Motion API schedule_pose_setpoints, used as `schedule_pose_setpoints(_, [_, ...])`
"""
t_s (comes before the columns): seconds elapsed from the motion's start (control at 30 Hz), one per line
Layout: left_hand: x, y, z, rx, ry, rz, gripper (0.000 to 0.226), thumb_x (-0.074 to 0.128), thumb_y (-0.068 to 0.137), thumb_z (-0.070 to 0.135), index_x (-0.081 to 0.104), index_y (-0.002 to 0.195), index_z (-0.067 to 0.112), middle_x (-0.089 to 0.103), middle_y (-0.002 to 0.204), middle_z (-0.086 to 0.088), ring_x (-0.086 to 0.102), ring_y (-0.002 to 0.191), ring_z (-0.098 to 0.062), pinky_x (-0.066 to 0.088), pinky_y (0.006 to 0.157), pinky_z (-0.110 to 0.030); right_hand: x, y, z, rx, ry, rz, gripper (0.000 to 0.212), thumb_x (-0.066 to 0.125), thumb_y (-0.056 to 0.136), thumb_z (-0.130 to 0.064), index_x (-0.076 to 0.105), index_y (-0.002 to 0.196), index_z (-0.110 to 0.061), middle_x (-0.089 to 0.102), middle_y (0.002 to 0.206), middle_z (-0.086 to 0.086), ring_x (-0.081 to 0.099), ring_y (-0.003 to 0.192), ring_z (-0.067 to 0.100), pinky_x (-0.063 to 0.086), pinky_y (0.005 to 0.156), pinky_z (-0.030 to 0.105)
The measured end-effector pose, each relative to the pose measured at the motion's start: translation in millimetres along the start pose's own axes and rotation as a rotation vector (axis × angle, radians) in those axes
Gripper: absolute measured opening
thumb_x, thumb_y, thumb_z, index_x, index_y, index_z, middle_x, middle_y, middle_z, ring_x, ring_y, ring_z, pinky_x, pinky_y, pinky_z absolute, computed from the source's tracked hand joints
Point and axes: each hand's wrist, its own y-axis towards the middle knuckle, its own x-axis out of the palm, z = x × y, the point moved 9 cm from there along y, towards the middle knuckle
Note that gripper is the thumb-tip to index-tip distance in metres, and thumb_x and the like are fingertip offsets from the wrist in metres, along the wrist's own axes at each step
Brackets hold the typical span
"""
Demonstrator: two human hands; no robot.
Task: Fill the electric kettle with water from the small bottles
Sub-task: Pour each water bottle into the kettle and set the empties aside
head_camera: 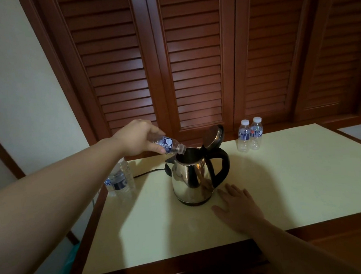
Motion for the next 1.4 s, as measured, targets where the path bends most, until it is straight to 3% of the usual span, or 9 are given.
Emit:
schedule_pose_setpoints(0.17, [1, 6, 7, 0.03, 0.072, -0.044, 0.064, 0.081, 0.077, 0.061, 0.07, 0.13, 0.028, 0.059, 0.101, 0.01, 0.059, 0.1, -0.015, 0.044, 0.082, -0.029, 2, 1, 1, -0.004, -0.014, 0.004, 0.08, 0.027, 0.097, -0.073, 0.017, 0.165, -0.032, 0.006, 0.175, 0.001, 0.001, 0.161, 0.019, 0.002, 0.129, 0.045])
schedule_pose_setpoints(0.47, [5, 11, 11, 0.037, 0.087, -0.087, 0.059, 0.081, 0.077, 0.061, 0.071, 0.127, 0.031, 0.054, 0.095, 0.016, 0.057, 0.093, -0.012, 0.042, 0.078, -0.028, 1, 2, 0, 0.0, -0.024, 0.016, 0.078, 0.028, 0.097, -0.072, 0.02, 0.164, -0.033, 0.009, 0.174, 0.001, 0.004, 0.16, 0.019, 0.004, 0.129, 0.045])
schedule_pose_setpoints(0.67, [7, 5, 7, 0.023, 0.088, -0.076, 0.057, 0.079, 0.077, 0.066, 0.071, 0.123, 0.033, 0.057, 0.096, 0.017, 0.059, 0.095, -0.012, 0.053, 0.085, -0.036, 1, 1, 2, 0.004, -0.007, 0.013, 0.078, 0.029, 0.097, -0.072, 0.019, 0.165, -0.033, 0.008, 0.174, 0.0, 0.003, 0.16, 0.019, 0.003, 0.129, 0.045])
schedule_pose_setpoints(0.9, [17, -21, -13, -0.155, -0.139, 0.083, 0.044, 0.072, 0.082, 0.069, 0.072, 0.106, 0.032, 0.074, 0.094, 0.012, 0.069, 0.092, -0.009, 0.057, 0.085, -0.033, 0, 1, 1, 0.002, 0.001, 0.008, 0.078, 0.03, 0.098, -0.072, 0.018, 0.165, -0.033, 0.006, 0.174, -0.001, 0.001, 0.16, 0.017, 0.001, 0.129, 0.043])
schedule_pose_setpoints(1.03, [43, -54, -26, -0.296, -0.328, 0.183, 0.032, 0.072, 0.087, 0.06, 0.069, 0.098, 0.03, 0.074, 0.086, 0.008, 0.071, 0.077, -0.011, 0.055, 0.068, -0.028, 1, 1, 0, 0.008, 0.007, -0.01, 0.079, 0.03, 0.098, -0.072, 0.016, 0.165, -0.033, 0.005, 0.175, -0.002, 0.0, 0.16, 0.017, 0.001, 0.129, 0.043])
schedule_pose_setpoints(1.2, [83, -89, -32, -0.366, -0.492, 0.19, 0.037, 0.078, 0.088, 0.048, 0.061, 0.116, 0.031, 0.071, 0.093, -0.001, 0.07, 0.081, -0.022, 0.056, 0.065, -0.038, 6, 2, 3, 0.026, -0.007, -0.02, 0.08, 0.029, 0.097, -0.074, 0.016, 0.165, -0.034, 0.005, 0.175, -0.003, -0.002, 0.16, 0.015, -0.001, 0.129, 0.042])
schedule_pose_setpoints(1.27, [95, -101, -30, -0.352, -0.486, 0.207, 0.048, 0.081, 0.087, 0.042, 0.062, 0.129, 0.027, 0.068, 0.1, -0.004, 0.067, 0.089, -0.022, 0.055, 0.075, -0.036, 4, 2, 2, 0.03, -0.008, -0.023, 0.079, 0.031, 0.098, -0.073, 0.018, 0.165, -0.034, 0.006, 0.174, -0.003, 0.0, 0.16, 0.015, 0.0, 0.129, 0.042])
schedule_pose_setpoints(1.33, [106, -113, -29, -0.33, -0.452, 0.216, 0.055, 0.083, 0.085, 0.041, 0.064, 0.135, 0.026, 0.065, 0.104, -0.003, 0.063, 0.093, -0.016, 0.054, 0.086, -0.038, 0, 2, 0, 0.039, 0.035, -0.002, 0.078, 0.039, 0.096, -0.072, 0.028, 0.163, -0.033, 0.015, 0.173, -0.002, 0.007, 0.16, 0.017, 0.005, 0.129, 0.042])
schedule_pose_setpoints(1.4, [117, -126, -31, -0.328, -0.451, 0.204, 0.059, 0.084, 0.082, 0.046, 0.064, 0.135, 0.029, 0.064, 0.107, -0.001, 0.061, 0.094, -0.011, 0.053, 0.087, -0.036, -5, 3, 2, 0.05, 0.095, 0.043, 0.077, 0.046, 0.091, -0.074, 0.043, 0.156, -0.033, 0.029, 0.169, -0.001, 0.021, 0.156, 0.019, 0.014, 0.128, 0.04])
